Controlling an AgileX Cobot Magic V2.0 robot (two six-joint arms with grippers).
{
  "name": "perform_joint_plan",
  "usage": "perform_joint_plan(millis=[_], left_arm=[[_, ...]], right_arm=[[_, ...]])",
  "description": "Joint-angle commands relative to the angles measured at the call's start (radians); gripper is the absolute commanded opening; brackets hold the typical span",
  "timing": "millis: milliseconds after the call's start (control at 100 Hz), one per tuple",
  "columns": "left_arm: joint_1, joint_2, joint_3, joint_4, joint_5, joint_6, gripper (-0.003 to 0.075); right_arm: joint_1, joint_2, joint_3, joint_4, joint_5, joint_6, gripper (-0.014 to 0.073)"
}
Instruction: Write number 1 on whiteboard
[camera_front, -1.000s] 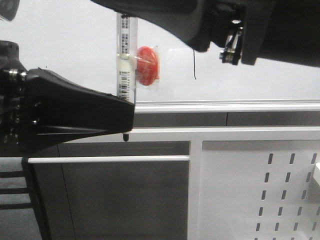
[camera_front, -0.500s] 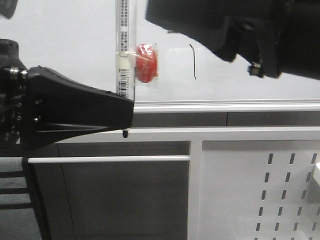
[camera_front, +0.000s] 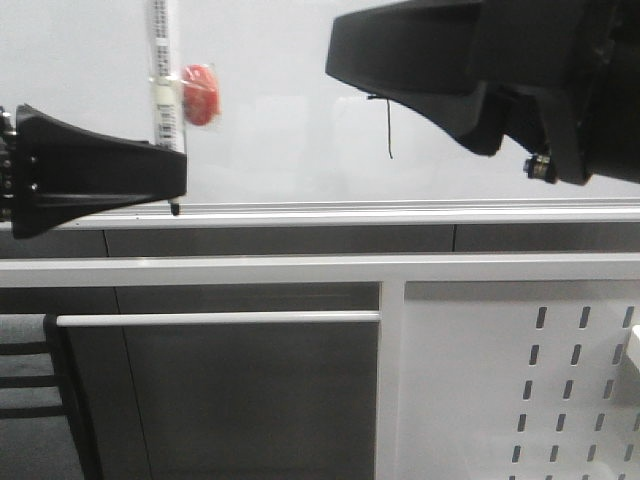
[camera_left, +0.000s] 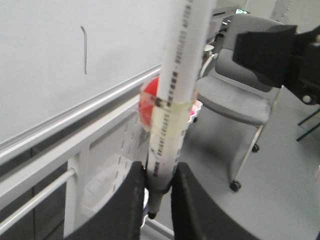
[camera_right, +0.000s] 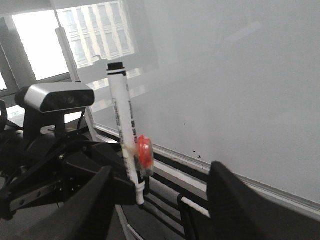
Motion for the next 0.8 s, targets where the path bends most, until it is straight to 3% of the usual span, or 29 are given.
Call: perform_joint_plan(millis=[0, 230, 460, 790], left_arm=[[0.01, -0.02, -0.019, -0.069, -0.177, 0.017, -0.0022], [0.01, -0.02, -0.019, -0.143, -0.107, 0.085, -0.0022], [0.01, -0.02, -0.019, -0.311, -0.091, 0.155, -0.0022], [0.008, -0.02, -0.024, -0.413, 0.04, 0.164, -0.0022]], right_arm=[[-0.005, -0.025, -0.015, 0.009, -0.179, -0.014, 0.037], [-0.005, -0.025, -0.015, 0.009, -0.179, -0.014, 0.037], [-0.005, -0.025, -0.015, 0.009, -0.179, -0.014, 0.037], [-0.005, -0.025, -0.015, 0.009, -0.179, -0.014, 0.037]])
